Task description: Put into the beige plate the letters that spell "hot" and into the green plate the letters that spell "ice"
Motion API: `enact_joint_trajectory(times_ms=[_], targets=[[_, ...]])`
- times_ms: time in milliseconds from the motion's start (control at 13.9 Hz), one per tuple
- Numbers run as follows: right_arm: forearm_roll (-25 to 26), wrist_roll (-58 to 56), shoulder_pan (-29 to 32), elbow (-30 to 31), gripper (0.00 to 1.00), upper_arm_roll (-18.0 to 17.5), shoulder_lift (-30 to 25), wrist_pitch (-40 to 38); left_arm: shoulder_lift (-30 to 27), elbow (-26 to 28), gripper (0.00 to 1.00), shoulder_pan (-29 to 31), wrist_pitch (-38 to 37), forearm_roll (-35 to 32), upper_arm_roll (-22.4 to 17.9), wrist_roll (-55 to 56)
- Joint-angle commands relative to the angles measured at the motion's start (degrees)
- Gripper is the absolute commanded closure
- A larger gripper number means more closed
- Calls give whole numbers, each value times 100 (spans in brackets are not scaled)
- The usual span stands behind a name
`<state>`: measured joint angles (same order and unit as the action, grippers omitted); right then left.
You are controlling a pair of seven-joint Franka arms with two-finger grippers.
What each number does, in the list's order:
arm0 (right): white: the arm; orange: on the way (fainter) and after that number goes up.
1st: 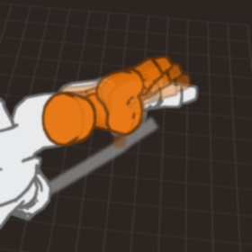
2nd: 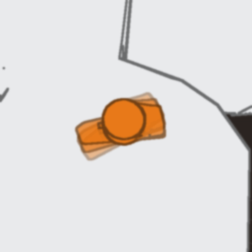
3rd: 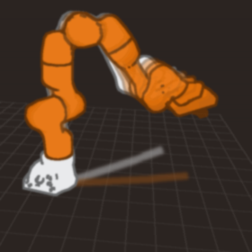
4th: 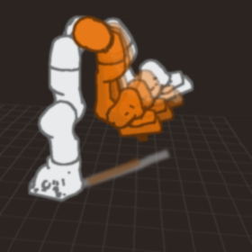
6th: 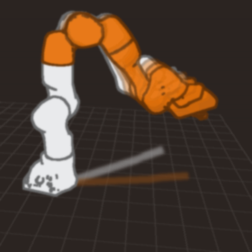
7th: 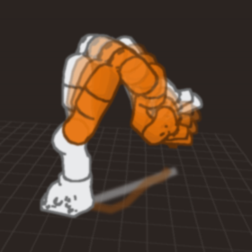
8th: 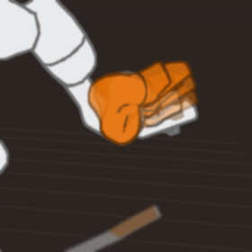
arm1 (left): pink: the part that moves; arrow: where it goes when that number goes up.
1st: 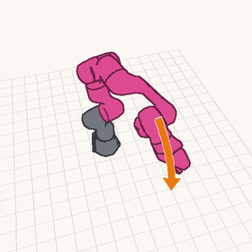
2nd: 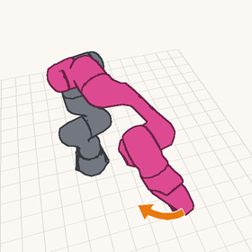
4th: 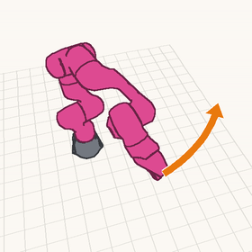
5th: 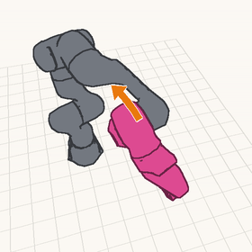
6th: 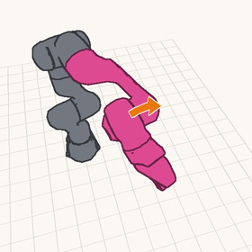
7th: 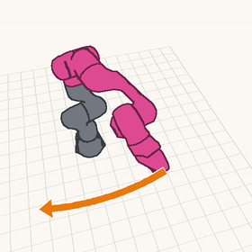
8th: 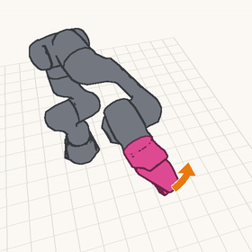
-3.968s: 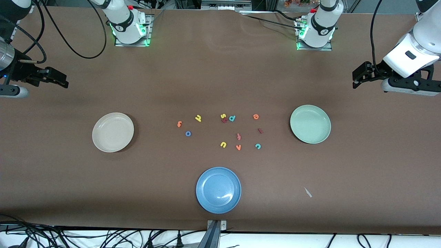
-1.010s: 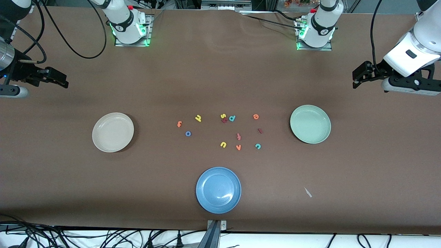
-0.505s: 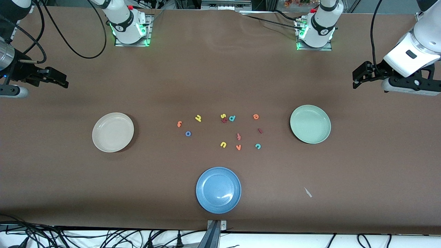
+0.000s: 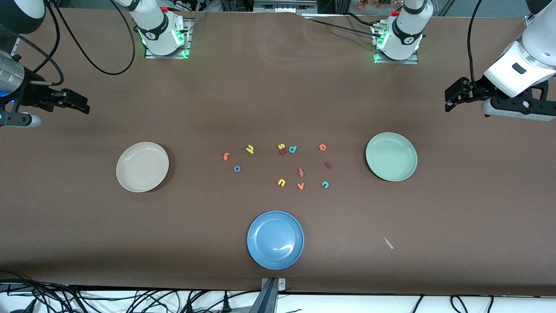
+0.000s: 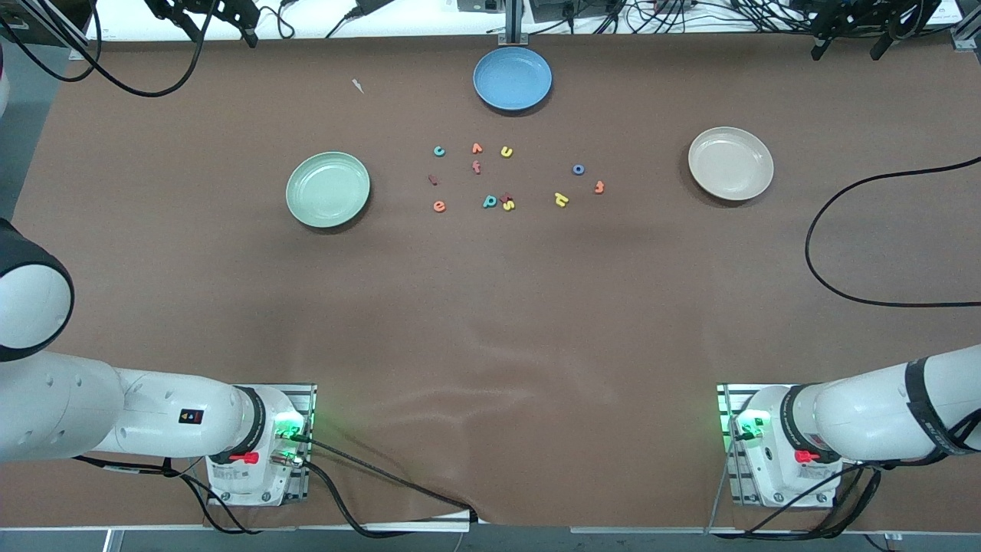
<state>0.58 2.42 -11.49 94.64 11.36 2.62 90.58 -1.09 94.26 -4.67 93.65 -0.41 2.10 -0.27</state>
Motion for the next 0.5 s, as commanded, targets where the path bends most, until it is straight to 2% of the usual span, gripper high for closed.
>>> enact_joint_trajectory(times_ms=[0,216,433], targets=[[12,75,-11,-42,0,-20,63,-15,196,-153,0,-43,-101,224,19,-8],[47,57,-107,-68,0,-72,405,248,669,-232,0,-279,13,279,19,36],[-75,83,-221,-86,0,-116,818,346,1434,-741,0,-719,66,243,10,1]])
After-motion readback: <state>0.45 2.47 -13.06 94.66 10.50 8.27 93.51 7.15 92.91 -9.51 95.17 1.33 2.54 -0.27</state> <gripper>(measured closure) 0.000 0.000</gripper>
